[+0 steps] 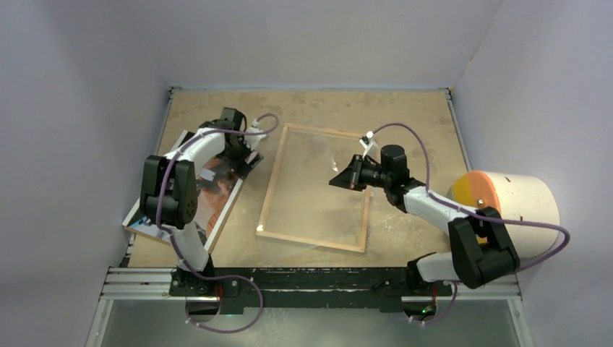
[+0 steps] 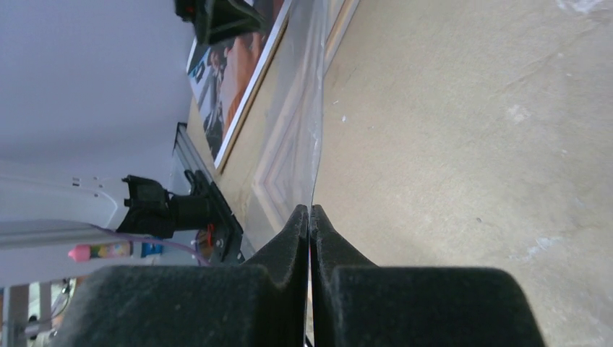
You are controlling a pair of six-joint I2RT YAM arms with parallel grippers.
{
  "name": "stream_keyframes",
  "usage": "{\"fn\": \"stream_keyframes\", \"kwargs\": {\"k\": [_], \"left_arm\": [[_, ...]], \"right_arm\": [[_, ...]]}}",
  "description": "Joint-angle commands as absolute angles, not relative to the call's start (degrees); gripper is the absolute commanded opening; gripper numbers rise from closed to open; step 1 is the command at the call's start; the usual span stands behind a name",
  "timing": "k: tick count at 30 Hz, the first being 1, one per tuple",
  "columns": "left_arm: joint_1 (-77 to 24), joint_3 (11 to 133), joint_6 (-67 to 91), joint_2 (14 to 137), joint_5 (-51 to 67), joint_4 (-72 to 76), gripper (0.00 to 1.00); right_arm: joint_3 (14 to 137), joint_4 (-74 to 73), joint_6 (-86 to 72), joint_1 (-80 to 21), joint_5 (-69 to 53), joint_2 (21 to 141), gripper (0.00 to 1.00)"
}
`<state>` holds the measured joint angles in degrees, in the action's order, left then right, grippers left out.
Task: Put the photo into the frame
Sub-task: Place the photo frame item in the photo frame.
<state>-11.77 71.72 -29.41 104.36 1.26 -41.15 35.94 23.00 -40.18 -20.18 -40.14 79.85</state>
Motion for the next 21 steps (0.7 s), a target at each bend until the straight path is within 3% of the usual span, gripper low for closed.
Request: {"fn": "stream_keyframes", "kwargs": {"k": [1, 10, 21], "left_arm": [[-6.4, 81.6, -26.8, 103.7, 6.8, -42.7, 0.89], [-6.6, 84.5, -26.5, 105.6, 10.8, -44.5, 0.93], [-11.9, 81.4, -25.1, 108.4, 14.0, -43.3, 0.96]], "right_arm": [[31.2, 24.4, -43.8, -20.2, -30.2, 74.3, 0.0], [21.2, 32.3, -55.5, -20.2, -13.0, 67.9, 0.0], [17.0, 42.0, -63.1, -22.5, -7.9, 70.4, 0.0]]}}
